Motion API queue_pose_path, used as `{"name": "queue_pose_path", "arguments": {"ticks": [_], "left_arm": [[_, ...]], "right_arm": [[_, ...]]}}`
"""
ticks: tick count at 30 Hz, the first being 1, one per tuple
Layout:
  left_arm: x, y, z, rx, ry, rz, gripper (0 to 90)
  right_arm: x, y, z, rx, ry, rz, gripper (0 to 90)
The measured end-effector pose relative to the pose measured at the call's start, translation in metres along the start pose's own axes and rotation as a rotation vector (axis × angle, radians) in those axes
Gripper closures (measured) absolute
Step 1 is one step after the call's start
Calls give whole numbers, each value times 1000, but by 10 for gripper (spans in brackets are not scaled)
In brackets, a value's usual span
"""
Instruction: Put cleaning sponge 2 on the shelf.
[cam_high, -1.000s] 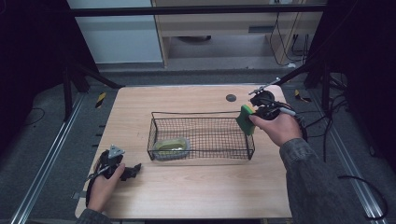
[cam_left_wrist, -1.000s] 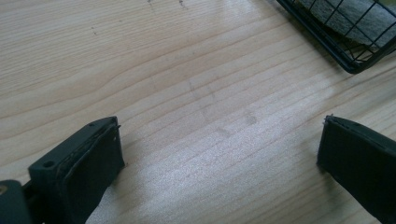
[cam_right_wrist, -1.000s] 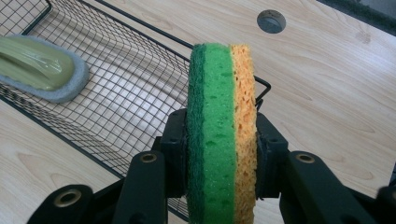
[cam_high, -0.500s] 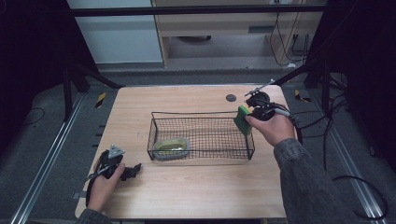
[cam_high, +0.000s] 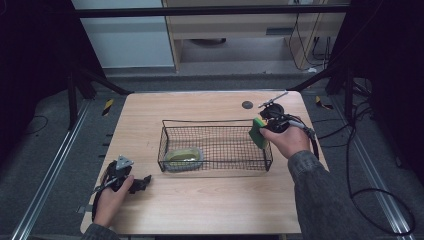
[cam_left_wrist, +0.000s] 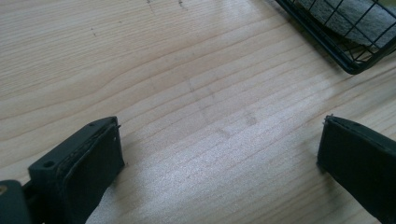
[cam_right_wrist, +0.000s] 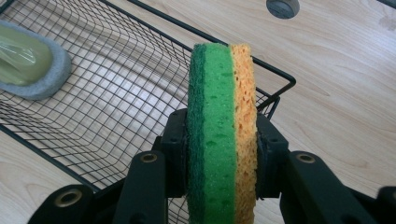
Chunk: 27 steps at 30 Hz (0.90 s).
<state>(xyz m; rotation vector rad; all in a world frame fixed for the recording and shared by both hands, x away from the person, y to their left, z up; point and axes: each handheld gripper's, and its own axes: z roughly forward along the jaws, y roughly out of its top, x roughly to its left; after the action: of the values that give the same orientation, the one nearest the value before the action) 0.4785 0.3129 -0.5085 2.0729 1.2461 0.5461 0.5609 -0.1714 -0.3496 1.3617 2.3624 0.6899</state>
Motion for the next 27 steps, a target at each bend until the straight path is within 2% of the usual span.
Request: {"name": "queue_pose_path", "arguments": {"ticks": [10, 21, 27], "left_arm": [[0, 0, 0, -2, -2, 0, 0], [0, 1, 1, -1, -5, 1, 0], [1, 1, 1, 2, -6, 4, 0]], "right_arm": [[-5, -3, 13, 20, 2, -5, 636], [-10, -11, 29, 47, 2, 10, 636], [-9, -15, 39, 61, 7, 10, 637]]}}
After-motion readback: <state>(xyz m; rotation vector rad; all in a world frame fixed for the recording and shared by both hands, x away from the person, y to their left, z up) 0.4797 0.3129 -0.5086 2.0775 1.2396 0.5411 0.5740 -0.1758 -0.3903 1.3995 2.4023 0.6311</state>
